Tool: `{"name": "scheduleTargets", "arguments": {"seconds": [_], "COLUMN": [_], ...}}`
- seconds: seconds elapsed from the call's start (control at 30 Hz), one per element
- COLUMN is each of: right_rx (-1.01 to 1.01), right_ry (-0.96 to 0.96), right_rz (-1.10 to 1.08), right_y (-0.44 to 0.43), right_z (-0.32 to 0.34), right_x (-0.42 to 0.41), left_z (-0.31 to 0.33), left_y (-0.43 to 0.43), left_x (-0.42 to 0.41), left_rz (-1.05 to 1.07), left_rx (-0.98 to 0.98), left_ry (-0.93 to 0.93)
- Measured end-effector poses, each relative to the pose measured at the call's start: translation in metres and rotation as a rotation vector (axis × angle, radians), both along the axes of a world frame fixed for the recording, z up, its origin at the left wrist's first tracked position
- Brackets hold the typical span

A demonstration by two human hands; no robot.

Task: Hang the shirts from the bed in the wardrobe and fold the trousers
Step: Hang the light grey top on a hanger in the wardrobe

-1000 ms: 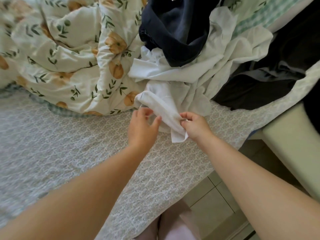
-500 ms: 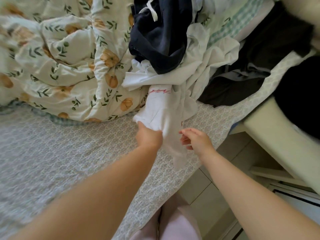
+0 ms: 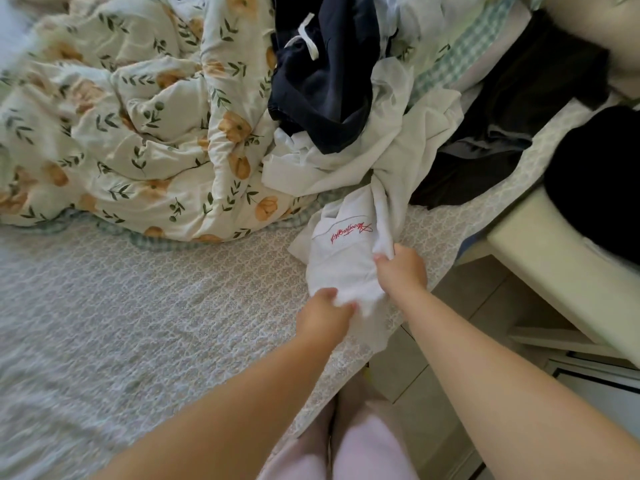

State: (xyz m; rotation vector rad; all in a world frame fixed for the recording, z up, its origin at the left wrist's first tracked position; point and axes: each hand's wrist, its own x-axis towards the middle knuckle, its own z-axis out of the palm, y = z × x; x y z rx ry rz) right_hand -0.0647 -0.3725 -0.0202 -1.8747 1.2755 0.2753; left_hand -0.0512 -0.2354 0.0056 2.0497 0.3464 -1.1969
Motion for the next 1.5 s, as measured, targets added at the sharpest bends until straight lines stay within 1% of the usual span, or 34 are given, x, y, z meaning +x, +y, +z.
{"name": "scheduleTargets", "arguments": {"seconds": [0.07,0.1,0.17,0.23,0.3,0.33,0.37,0.4,0.47,0.5,0.53,0.57,0.63,0.7,0.73,0.77,0.8,0.87,0.9,0.97,1.0,1.07,1.13,1.23,1.33,1.37,1.4,1.47,1.5], "right_rx": [-0.105,-0.154,-0.222,-0.251,-0.277,-0.302,-0.328,-0.352,-0.346,-0.297,-0.209,-0.102,0.039,0.123,0.185,0.25,0.313,0.394,0.403,0.343,0.316,0.33,0.365,0.48,0.604,0.658,0.715,0.806,0.832], "right_ry": [-0.018,-0.026,-0.075,-0.159,-0.248,-0.287,-0.317,-0.334,-0.328,-0.314,-0.297,-0.286,-0.294,-0.263,-0.241,-0.218,-0.188,-0.11,-0.062,-0.008,-0.041,-0.171,-0.301,-0.461,-0.569,-0.598,-0.617,-0.621,-0.609], "right_rz": [0.134,0.208,0.33,0.426,0.517,0.563,0.606,0.651,0.739,0.741,0.684,0.56,0.2,-0.154,-0.292,-0.38,-0.42,-0.402,-0.364,-0.278,-0.275,-0.317,-0.335,-0.43,-0.546,-0.589,-0.621,-0.628,-0.617], "right_y": [0.002,0.004,0.01,0.018,0.025,0.028,0.03,0.031,0.034,0.034,0.033,0.031,0.024,0.014,0.007,0.0,-0.007,-0.017,-0.019,-0.019,-0.02,-0.021,-0.022,-0.018,-0.014,-0.014,-0.013,-0.012,-0.011], "right_z": [0.01,0.014,0.021,0.026,0.032,0.035,0.036,0.037,0.036,0.035,0.034,0.036,0.037,0.035,0.033,0.032,0.034,0.033,0.033,0.036,0.038,0.042,0.05,0.06,0.068,0.071,0.073,0.077,0.078], "right_x": [-0.004,-0.006,-0.013,-0.02,-0.03,-0.035,-0.04,-0.045,-0.055,-0.06,-0.064,-0.067,-0.066,-0.057,-0.052,-0.046,-0.041,-0.032,-0.03,-0.024,-0.022,-0.016,-0.012,-0.01,-0.01,-0.009,-0.01,-0.013,-0.016], "left_z": [0.005,0.007,0.011,0.016,0.023,0.025,0.025,0.024,0.022,0.02,0.02,0.018,0.02,0.025,0.026,0.026,0.027,0.026,0.028,0.028,0.03,0.033,0.037,0.035,0.032,0.031,0.029,0.026,0.027], "left_y": [0.002,0.002,-0.003,-0.014,-0.027,-0.033,-0.038,-0.042,-0.044,-0.043,-0.043,-0.043,-0.042,-0.039,-0.037,-0.034,-0.031,-0.026,-0.023,-0.018,-0.016,-0.013,-0.013,-0.015,-0.015,-0.015,-0.016,-0.023,-0.027], "left_x": [0.008,0.013,0.025,0.036,0.043,0.045,0.046,0.047,0.046,0.044,0.041,0.039,0.034,0.03,0.027,0.026,0.024,0.023,0.022,0.021,0.02,0.017,0.014,0.011,0.007,0.006,0.005,0.005,0.008], "left_rz": [-0.014,-0.009,-0.04,-0.102,-0.092,-0.074,-0.075,-0.118,-0.291,-0.359,-0.383,-0.377,-0.323,-0.313,-0.35,-0.4,-0.459,-0.539,-0.552,-0.549,-0.527,-0.431,-0.239,0.079,0.311,0.397,0.502,0.779,0.88], "left_rx": [0.107,0.122,0.058,-0.056,-0.143,-0.155,-0.143,-0.106,-0.029,-0.01,-0.02,-0.052,-0.132,-0.184,-0.193,-0.196,-0.203,-0.255,-0.28,-0.307,-0.33,-0.375,-0.365,-0.269,-0.183,-0.202,-0.266,-0.467,-0.554], "left_ry": [-0.115,-0.164,-0.226,-0.213,-0.142,-0.095,-0.058,-0.041,-0.073,-0.108,-0.132,-0.15,-0.166,-0.142,-0.123,-0.116,-0.104,-0.066,-0.044,-0.022,-0.024,-0.04,-0.008,0.127,0.353,0.439,0.518,0.69,0.732]}}
